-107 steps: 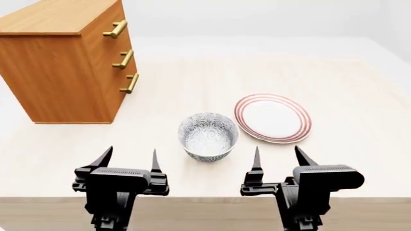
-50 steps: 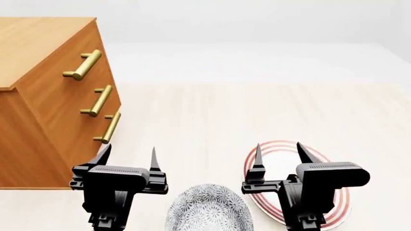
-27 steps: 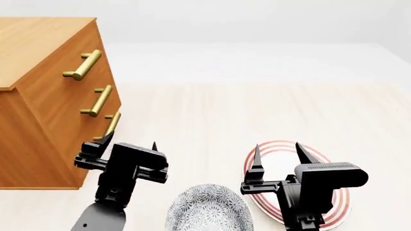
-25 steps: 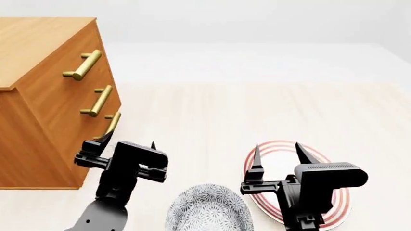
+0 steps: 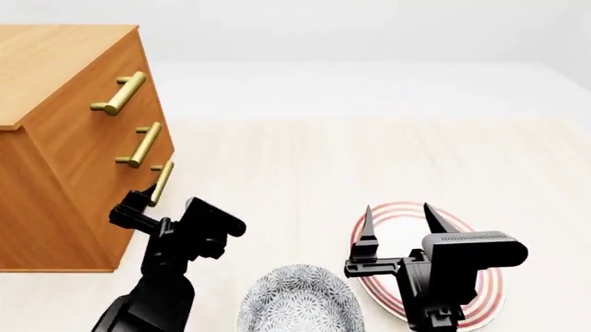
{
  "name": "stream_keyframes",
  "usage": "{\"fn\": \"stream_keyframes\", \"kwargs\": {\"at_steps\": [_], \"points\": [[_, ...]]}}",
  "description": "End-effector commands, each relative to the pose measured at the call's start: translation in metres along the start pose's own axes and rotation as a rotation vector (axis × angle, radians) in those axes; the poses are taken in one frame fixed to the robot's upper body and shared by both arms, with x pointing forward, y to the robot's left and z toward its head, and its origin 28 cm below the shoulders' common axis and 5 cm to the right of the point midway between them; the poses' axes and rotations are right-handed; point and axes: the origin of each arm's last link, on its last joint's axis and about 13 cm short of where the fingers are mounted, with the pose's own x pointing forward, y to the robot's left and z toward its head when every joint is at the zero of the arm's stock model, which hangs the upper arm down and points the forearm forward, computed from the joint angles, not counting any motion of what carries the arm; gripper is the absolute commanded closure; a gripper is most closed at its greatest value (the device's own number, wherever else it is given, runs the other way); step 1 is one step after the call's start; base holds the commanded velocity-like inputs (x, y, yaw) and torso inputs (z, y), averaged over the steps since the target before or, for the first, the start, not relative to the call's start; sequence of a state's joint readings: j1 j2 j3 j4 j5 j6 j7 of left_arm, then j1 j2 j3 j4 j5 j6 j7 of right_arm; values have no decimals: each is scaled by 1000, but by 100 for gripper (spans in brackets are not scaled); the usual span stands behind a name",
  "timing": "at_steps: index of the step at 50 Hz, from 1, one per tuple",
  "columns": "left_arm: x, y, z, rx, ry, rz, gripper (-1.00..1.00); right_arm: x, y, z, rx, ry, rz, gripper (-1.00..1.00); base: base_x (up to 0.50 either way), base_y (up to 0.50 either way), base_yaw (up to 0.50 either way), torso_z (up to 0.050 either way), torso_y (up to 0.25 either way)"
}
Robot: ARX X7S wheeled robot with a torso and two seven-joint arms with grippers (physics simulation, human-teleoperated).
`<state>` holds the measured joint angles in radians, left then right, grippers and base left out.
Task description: Open the bottom drawer of the cabinet.
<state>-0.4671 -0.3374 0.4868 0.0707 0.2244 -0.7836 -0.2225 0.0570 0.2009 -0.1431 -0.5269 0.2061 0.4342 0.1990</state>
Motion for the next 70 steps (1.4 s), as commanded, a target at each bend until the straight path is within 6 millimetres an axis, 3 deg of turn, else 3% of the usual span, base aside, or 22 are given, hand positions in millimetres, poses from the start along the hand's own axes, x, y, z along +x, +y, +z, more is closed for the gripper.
{"fn": "stream_keyframes", "kwargs": {"at_steps": [1, 25, 40, 70], "points": [[13, 0, -1, 64, 33, 4, -100, 1, 1, 0, 2, -2, 3, -100, 0, 0, 0, 0, 0], [65, -18, -6, 139, 159, -29, -100, 1, 1, 1, 6, -8, 1, -100, 0, 0, 0, 0, 0], [84, -23, -15, 159, 257, 4, -100, 0, 0, 0, 9, -9, 1, -100, 0, 0, 0, 0, 0], [88, -10, -32, 160, 396, 67, -100, 0, 1, -5, 24, 0, 11, -100, 0, 0, 0, 0, 0]]}}
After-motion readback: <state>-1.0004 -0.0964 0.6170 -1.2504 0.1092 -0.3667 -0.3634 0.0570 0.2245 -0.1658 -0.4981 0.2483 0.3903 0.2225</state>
